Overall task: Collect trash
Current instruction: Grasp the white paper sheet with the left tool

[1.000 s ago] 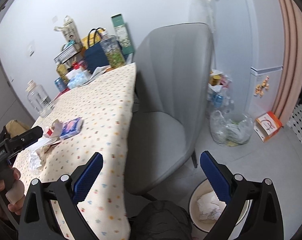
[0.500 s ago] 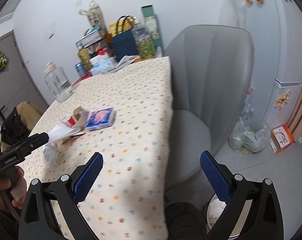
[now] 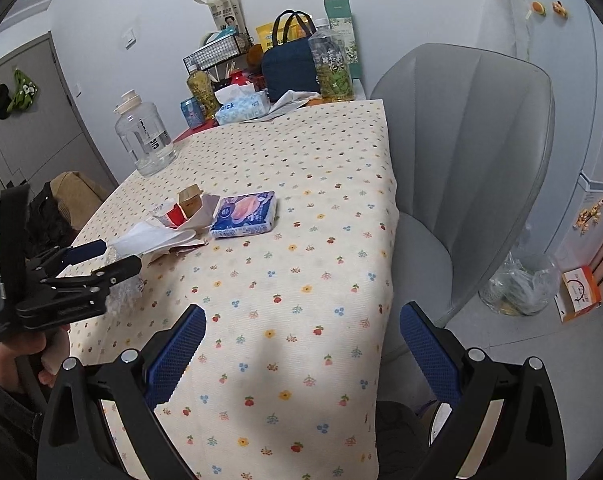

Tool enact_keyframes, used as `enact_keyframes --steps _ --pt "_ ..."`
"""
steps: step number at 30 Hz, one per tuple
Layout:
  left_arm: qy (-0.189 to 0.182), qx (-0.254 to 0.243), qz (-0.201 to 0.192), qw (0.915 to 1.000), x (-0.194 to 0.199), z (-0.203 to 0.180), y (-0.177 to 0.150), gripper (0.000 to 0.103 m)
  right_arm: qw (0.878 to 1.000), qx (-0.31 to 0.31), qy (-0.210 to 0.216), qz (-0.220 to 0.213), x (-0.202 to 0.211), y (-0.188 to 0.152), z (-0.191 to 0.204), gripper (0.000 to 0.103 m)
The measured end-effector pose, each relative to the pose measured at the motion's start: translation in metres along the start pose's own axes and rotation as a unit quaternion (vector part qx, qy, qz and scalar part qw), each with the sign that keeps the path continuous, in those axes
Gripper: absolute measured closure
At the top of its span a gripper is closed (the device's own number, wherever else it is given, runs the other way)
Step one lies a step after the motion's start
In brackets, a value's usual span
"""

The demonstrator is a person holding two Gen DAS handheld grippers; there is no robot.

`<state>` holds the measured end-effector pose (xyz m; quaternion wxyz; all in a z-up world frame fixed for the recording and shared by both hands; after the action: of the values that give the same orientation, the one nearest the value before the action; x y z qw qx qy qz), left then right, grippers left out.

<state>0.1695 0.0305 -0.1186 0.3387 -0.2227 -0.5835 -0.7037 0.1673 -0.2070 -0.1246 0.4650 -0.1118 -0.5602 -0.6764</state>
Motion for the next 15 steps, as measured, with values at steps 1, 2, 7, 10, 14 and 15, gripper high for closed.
enact_keyframes --steps 1,2,7,10,14,15 --pt "0.005 -0.004 0.001 1.0000 -0.002 0.000 0.001 0.016 1.000 -0.003 -0.001 0.000 0.000 0.000 -0.002 0.008" --pt "0.013 -0.011 0.001 0.9998 -0.005 0.000 0.001 0.016 1.000 -0.005 -0.001 0.000 0.001 -0.001 -0.004 0.008" --pt "0.033 -0.037 0.004 0.9988 -0.014 -0.004 0.006 0.027 1.000 -0.016 -0.004 -0.002 0.002 -0.003 -0.014 0.008" --pt "0.039 -0.030 0.003 0.9988 -0.014 0.002 0.011 0.056 1.000 -0.017 -0.007 -0.004 0.002 -0.002 -0.017 0.008" --pt "0.009 0.005 0.007 0.9999 -0.008 0.013 0.014 0.087 1.000 -0.013 -0.007 -0.007 0.003 0.002 -0.017 0.008" --pt "0.005 0.010 0.005 0.9999 -0.006 0.015 0.014 0.090 1.000 -0.012 -0.006 -0.007 0.002 0.003 -0.016 0.008"
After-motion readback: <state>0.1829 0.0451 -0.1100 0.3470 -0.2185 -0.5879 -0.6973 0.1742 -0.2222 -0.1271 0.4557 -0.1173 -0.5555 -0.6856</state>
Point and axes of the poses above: each gripper's, at about its wrist camera, not at the fingertips, and x roughly against the way its jaws point, z to its left, y to its top, the point moved 7 cm from there along -x, roughly the way its jaws point, and after that the axes turned 8 degrees about y, right-handed, at the moved point
